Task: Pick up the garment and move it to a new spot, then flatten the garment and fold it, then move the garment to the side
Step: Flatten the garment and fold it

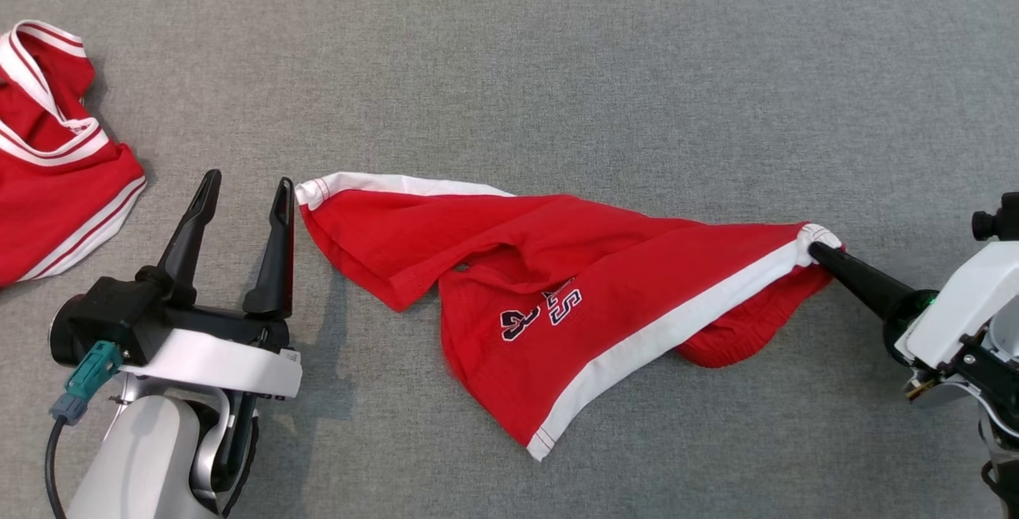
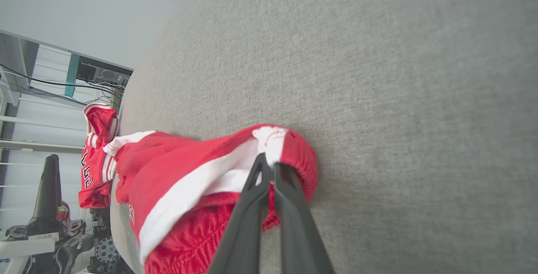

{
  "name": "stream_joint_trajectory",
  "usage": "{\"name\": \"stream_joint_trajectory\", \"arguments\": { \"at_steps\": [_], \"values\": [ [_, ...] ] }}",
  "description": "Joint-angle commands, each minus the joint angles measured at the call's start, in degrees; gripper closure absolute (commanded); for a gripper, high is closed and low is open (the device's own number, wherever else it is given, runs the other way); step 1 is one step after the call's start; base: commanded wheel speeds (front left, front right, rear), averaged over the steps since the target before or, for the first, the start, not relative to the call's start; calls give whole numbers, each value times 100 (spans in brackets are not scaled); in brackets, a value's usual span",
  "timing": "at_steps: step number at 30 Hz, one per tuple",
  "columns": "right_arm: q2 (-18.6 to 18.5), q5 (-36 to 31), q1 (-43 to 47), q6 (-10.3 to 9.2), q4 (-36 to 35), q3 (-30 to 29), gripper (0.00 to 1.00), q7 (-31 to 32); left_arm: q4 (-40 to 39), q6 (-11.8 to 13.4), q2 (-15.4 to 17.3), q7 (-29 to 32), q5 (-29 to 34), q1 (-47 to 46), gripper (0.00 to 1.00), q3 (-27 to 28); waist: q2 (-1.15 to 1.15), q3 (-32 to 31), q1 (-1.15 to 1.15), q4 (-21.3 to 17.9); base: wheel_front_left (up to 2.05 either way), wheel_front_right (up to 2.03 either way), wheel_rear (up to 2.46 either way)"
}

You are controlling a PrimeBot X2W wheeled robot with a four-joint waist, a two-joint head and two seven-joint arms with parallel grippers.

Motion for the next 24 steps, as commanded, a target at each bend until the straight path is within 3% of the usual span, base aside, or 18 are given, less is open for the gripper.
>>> {"name": "stream_joint_trajectory", "arguments": {
  "at_steps": [1, 2, 3, 4, 5, 6, 18, 24],
  "values": [
    [-50, 73, -65, 3, 75, 51, 100, -124, 12, -20, 17, -28, 45, -118, 0, 16, 0, 8, 0, -14, 0, 0, 0],
    [-95, 90, -52, 2, 144, 106, 100, -199, 26, -22, 13, -28, 47, -117, 0, 22, 0, 2, 0, -24, 0, 0, 0],
    [-155, 68, -27, 2, 184, 174, 90, -297, 33, -25, 10, -28, 56, -108, 0, 27, 0, -7, 0, -34, 0, 0, 0],
    [-174, 75, 9, 2, 205, 231, 59, -415, 48, -30, 1, -28, 62, -95, 0, 28, 0, -29, 0, -41, 0, 0, 0],
    [-175, 136, 69, 2, 223, 294, 13, -512, 65, -35, -8, -29, 60, -75, 0, 23, 0, -54, 0, -46, 0, 0, 0],
    [-203, 178, 138, 2, 214, 357, 0, -610, 80, -41, -13, -29, 57, -54, 0, 26, 0, -82, 0, -51, 0, 0, 0],
    [-516, 377, 1214, 3, -284, 697, 0, -1810, 192, 115, -42, -28, -3, 286, 0, 136, 0, -619, 0, -222, 0, 0, 0],
    [-609, -744, 1305, 3, -751, 445, 0, -3608, 100, 391, -22, -21, -64, 496, 0, 345, 0, -880, 0, -313, 0, 0, 0]
  ]
}}
